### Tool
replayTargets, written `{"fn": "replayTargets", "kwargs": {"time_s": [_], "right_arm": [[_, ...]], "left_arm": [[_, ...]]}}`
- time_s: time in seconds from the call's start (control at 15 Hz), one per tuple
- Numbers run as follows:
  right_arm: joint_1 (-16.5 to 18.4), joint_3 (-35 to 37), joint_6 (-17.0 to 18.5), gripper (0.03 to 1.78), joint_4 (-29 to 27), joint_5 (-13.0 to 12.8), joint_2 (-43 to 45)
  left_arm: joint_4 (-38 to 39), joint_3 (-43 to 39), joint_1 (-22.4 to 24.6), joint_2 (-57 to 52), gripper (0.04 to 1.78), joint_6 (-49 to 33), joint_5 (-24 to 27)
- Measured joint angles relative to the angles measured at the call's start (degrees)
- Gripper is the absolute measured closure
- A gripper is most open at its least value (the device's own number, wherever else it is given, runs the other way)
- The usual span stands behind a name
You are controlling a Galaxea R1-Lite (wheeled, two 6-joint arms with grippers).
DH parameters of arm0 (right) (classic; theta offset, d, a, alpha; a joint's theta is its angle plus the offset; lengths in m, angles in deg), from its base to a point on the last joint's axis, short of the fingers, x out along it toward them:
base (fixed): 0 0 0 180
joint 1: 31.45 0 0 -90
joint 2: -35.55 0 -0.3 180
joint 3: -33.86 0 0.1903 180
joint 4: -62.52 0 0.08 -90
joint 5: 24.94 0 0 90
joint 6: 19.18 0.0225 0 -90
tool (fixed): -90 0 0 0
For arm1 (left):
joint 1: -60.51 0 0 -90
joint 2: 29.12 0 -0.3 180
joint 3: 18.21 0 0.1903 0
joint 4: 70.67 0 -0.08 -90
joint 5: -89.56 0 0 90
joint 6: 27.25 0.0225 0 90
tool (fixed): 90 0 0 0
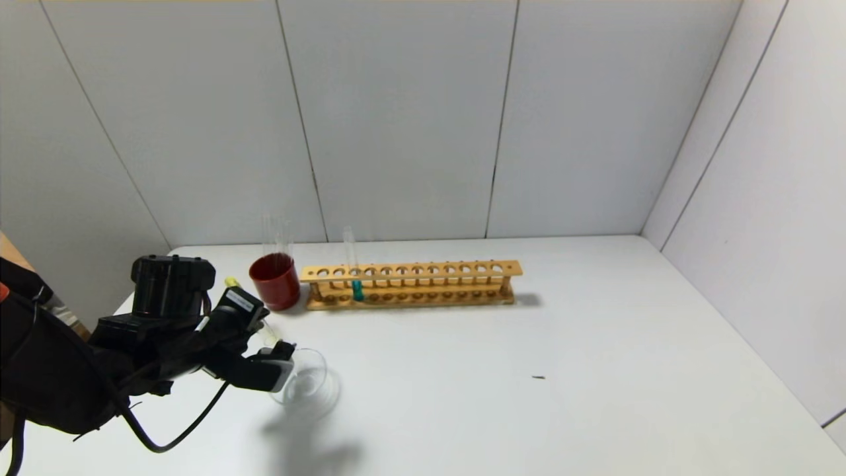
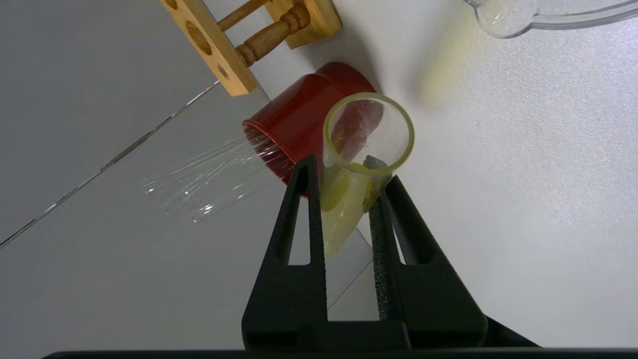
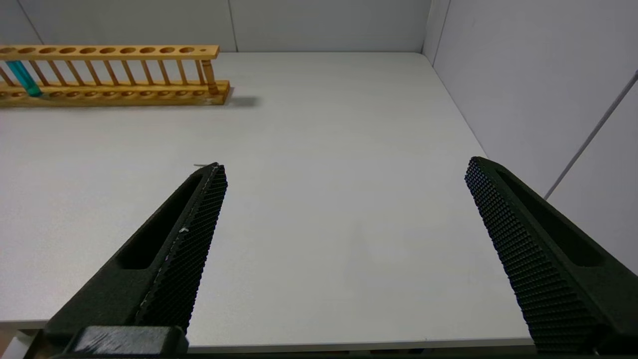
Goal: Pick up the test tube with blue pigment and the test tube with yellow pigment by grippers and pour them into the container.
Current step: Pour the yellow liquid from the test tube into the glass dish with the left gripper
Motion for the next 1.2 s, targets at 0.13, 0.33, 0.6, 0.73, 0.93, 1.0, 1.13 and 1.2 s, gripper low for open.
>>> {"fn": "replayTargets", "kwargs": {"time_s": [0.13, 0.33, 0.6, 0.73, 0.93, 1.0, 1.13, 1.2], "right_arm": [[0.0, 0.0, 0.0, 0.06, 0.0, 0.0, 0.0], [0.0, 0.0, 0.0, 0.06, 0.0, 0.0, 0.0], [0.0, 0.0, 0.0, 0.06, 0.0, 0.0, 0.0], [0.0, 0.0, 0.0, 0.06, 0.0, 0.0, 0.0], [0.0, 0.0, 0.0, 0.06, 0.0, 0.0, 0.0], [0.0, 0.0, 0.0, 0.06, 0.0, 0.0, 0.0], [0.0, 0.0, 0.0, 0.06, 0.0, 0.0, 0.0], [0.0, 0.0, 0.0, 0.06, 0.0, 0.0, 0.0]], "left_arm": [[0.0, -0.4, -0.2, 0.0, 1.51, 0.7, -1.0], [0.0, -0.4, -0.5, -0.2, 1.51, 4.4, -1.3], [0.0, -0.3, -1.9, -0.2, 1.51, 4.8, -3.9], [0.0, -0.4, -2.8, -0.1, 1.51, 4.8, -5.6], [0.0, -0.4, -3.7, 0.1, 1.51, 4.9, -6.9], [0.1, -0.4, -3.8, 0.2, 1.51, 4.9, -7.1], [0.1, -0.4, -3.9, 0.2, 1.51, 5.9, -7.7], [0.3, -0.4, -3.9, 0.2, 1.51, 6.6, -7.8]]}}
